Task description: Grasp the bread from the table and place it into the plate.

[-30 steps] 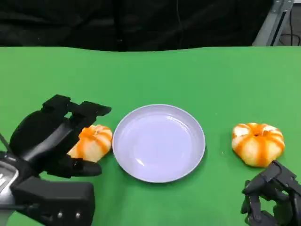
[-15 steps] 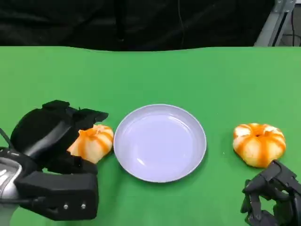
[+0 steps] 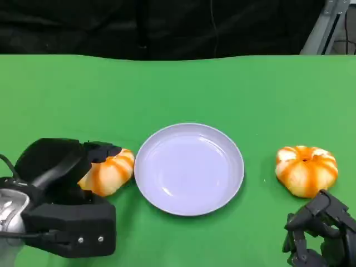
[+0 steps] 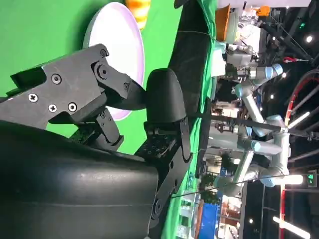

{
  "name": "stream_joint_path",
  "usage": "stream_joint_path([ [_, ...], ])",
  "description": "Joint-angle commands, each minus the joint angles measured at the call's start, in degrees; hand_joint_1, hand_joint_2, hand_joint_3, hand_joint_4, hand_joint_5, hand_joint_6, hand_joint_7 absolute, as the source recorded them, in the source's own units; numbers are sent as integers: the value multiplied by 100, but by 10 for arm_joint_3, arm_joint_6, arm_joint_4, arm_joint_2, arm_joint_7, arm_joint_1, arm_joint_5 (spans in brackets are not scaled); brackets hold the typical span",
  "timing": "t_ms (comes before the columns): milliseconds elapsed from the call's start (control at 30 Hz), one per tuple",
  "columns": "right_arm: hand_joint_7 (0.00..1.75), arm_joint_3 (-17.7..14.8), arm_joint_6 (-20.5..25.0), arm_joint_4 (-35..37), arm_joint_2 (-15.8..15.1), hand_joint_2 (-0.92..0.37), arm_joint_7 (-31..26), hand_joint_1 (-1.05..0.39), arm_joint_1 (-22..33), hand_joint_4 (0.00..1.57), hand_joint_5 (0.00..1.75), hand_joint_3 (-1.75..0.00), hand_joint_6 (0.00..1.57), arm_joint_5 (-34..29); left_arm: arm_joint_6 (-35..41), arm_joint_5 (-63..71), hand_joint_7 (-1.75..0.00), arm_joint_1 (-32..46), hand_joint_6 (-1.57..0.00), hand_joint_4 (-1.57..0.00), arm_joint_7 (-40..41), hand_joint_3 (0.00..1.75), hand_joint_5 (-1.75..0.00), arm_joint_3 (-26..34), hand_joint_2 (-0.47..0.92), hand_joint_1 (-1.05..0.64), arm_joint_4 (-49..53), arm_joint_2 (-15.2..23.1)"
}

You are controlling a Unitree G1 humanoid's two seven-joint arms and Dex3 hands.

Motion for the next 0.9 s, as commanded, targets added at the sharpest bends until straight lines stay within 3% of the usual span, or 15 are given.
stream_joint_path([
  [33, 161, -6, -5, -4, -5, -69, -3, -7, 1, 87, 175, -92, 72, 2, 3, -5, 0, -14, -58, -59, 18, 0, -5, -9, 92, -87, 43, 9],
  [900, 162, -5, 6, -13, -3, -65, 0, -8, 8, 88, 175, -97, 72, 8, 8, -10, 0, -88, -57, -57, 97, 5, 0, -61, 92, -86, 177, -9],
])
